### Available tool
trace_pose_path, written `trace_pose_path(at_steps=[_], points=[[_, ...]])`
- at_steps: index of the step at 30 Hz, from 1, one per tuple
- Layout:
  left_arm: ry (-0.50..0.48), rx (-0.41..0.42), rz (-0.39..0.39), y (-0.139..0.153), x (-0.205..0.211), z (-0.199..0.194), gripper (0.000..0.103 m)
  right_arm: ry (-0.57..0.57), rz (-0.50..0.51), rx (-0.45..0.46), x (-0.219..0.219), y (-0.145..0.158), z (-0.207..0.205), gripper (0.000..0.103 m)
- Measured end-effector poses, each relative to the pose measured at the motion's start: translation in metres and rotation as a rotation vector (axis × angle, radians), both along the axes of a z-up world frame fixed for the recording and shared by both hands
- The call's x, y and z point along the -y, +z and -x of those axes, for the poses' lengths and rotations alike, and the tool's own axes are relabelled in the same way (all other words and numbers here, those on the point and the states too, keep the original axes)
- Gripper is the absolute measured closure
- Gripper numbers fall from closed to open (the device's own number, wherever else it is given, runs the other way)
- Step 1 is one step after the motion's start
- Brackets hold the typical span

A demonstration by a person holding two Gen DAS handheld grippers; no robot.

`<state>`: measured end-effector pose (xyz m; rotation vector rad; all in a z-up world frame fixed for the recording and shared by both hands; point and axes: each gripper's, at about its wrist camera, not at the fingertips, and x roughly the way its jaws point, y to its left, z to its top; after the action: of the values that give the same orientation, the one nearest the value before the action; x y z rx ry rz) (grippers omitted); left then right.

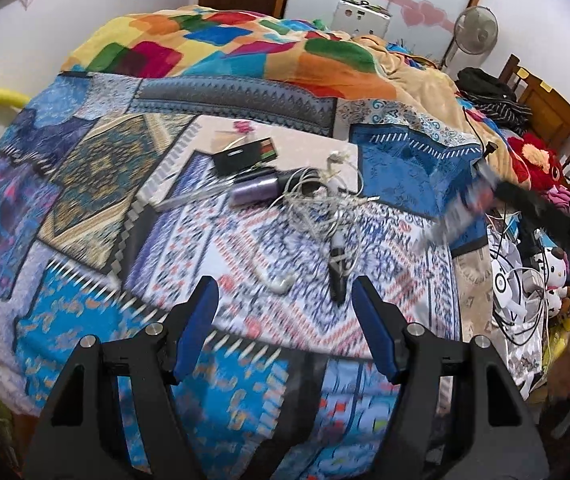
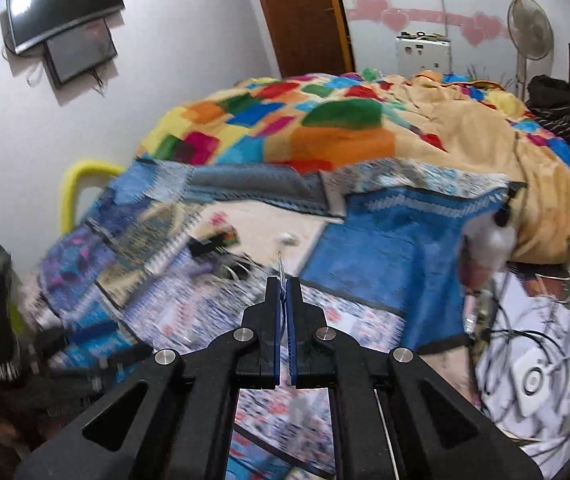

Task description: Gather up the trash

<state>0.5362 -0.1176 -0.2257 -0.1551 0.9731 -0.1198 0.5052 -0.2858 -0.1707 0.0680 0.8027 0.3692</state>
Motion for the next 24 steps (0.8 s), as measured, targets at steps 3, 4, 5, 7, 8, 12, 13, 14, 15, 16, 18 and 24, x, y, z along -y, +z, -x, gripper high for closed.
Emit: trace_pose_path(at_steps=[3,4,5,7,8,12,13,14,15,16,18,24], points=[[-0.011,-0.025,0.034,-0.012,0.009,-0.025,0.042,-0.005,0.023,-0.022,0.009,-0.007,0.001,0.1],[-0.016,-0.037,0.054,-0.017,0.012,-0.034,0.045,-0.003,0.025,-0.034,0.012,-0.01,0.0,0.1],[-0.018,-0.047,0.063,-0.021,0.014,-0.04,0.046,-0.002,0.027,-0.049,0.014,-0.013,-0.001,0.1],[-0.016,-0.061,0.072,-0.028,0.018,-0.05,0.049,0.007,0.023,-0.071,0.015,-0.019,-0.005,0.1],[-0.012,-0.067,0.073,-0.033,0.019,-0.055,0.049,0.011,0.026,-0.068,0.016,-0.02,-0.004,0.1],[0.007,-0.084,0.064,-0.047,0.019,-0.064,0.084,0.009,0.034,-0.074,0.014,-0.027,-0.009,0.1],[0.012,-0.094,0.074,-0.051,0.017,-0.067,0.1,0.008,0.033,-0.083,0.013,-0.031,-0.011,0.1],[0.012,-0.098,0.083,-0.053,0.016,-0.067,0.1,0.011,0.028,-0.093,0.013,-0.035,-0.013,0.1],[0.012,-0.094,0.092,-0.054,0.015,-0.067,0.101,0.014,0.02,-0.102,0.012,-0.039,-0.016,0.099],[0.012,-0.082,0.097,-0.053,0.014,-0.065,0.101,0.008,0.008,-0.107,0.013,-0.041,-0.018,0.099],[0.007,-0.059,0.097,-0.048,0.013,-0.061,0.103,0.004,-0.005,-0.111,0.013,-0.042,-0.021,0.099],[0.007,0.013,0.085,-0.016,0.007,-0.051,0.103,-0.004,-0.005,-0.096,0.01,-0.034,-0.014,0.1]])
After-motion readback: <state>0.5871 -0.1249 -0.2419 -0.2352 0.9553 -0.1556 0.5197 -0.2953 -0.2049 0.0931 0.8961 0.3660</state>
